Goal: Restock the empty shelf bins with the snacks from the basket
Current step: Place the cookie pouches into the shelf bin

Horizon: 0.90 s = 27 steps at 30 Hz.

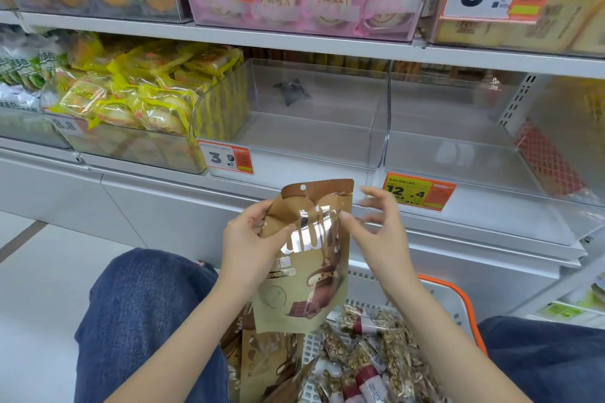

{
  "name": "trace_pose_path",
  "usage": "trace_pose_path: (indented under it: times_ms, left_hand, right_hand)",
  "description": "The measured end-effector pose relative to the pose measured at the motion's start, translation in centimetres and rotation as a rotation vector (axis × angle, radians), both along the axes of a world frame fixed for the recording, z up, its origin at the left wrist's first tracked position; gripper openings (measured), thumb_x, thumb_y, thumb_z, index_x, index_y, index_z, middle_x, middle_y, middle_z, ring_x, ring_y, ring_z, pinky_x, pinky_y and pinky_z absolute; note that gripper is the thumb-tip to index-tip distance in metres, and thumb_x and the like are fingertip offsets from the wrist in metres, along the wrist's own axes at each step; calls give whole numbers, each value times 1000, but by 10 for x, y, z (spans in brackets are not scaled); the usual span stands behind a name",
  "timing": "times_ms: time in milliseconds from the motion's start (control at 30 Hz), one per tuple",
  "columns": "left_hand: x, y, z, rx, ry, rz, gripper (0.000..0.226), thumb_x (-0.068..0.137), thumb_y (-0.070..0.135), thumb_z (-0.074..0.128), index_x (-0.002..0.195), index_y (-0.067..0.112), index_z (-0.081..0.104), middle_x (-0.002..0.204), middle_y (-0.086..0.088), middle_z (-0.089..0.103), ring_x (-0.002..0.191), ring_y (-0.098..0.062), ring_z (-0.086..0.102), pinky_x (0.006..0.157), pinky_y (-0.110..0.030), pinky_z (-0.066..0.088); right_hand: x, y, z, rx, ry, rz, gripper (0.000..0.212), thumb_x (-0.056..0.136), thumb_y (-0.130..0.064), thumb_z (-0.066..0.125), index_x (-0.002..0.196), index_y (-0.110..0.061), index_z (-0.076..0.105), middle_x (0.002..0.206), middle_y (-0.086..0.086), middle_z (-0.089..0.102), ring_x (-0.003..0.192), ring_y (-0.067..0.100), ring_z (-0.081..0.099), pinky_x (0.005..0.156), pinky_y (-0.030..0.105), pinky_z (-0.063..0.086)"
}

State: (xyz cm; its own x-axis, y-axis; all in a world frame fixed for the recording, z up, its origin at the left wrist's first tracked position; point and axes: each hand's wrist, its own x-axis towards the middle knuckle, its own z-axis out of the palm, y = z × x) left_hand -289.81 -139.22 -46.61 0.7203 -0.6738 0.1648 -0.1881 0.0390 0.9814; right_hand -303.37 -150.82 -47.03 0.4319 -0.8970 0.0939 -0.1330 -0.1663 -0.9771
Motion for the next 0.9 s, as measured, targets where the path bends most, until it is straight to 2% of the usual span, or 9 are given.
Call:
trace_pose_path:
  times_ms: [67,133,200,367,467,600,700,767,900]
  left_hand:
    - [0,0,2,2,13,-31,41,74,1,76,93,35,65,86,19,72,85,-2,68,71,-13,52]
    - [-4,-1,3,17,17,-78,48,73,-1,76,97,38,61,86,28,69,88,5,65,76,-12,51]
    - [-8,-4,3,26,15,-112,51,73,-4,75,101,36,59,88,25,70,87,4,66,78,-16,53]
    - [0,-6,-1,-11,70,-77,52,68,-2,76,102,33,59,96,10,73,85,-20,69,73,-42,56]
    - [5,-7,-1,-3,59,-93,54,72,-7,73,103,35,57,102,10,70,87,-22,68,68,-34,55]
    - [3,-12,3,34,103,-18,39,82,-1,65,96,34,55,93,14,66,86,-4,63,69,-15,51]
    - [6,-15,2,117,259,-28,5,91,23,59,93,28,60,93,8,68,91,-8,63,76,-23,48]
    - [7,-15,-1,153,238,-69,13,92,30,56,92,21,65,91,5,72,90,-10,66,80,-26,48]
    - [8,-15,1,88,163,-39,14,90,15,59,80,18,68,72,5,73,72,-11,67,71,-25,50]
  right_hand:
    - [-17,-12,-14,123,72,-32,61,78,-36,73,130,-28,41,119,-6,50,104,12,53,80,26,46]
    - [-24,-21,-25,282,3,107,69,72,-44,70,132,-25,42,123,-4,56,112,12,55,90,29,46]
    - [-21,-29,-29,326,-54,255,60,71,-42,67,125,-21,51,113,-3,67,108,13,61,93,29,47]
    - [-13,-45,-22,394,10,453,23,84,-31,60,92,-11,70,84,-2,73,78,8,66,71,17,49]
    - [-11,-48,-19,327,6,408,15,89,-16,60,84,-5,69,77,2,73,71,7,67,67,17,49]
    - [-10,-44,-18,369,-176,313,13,92,-7,53,87,-6,65,59,-3,66,50,7,59,51,20,49]
    - [-13,-43,-13,351,-250,338,19,95,-1,46,92,-7,64,62,-4,67,52,5,59,52,19,49]
    - [-15,-44,-9,323,-263,370,22,96,2,43,95,-7,62,62,-5,67,51,4,58,51,18,49]
    - [-18,-47,-9,272,-287,384,23,96,3,42,102,-7,61,67,-7,67,56,5,57,55,20,48]
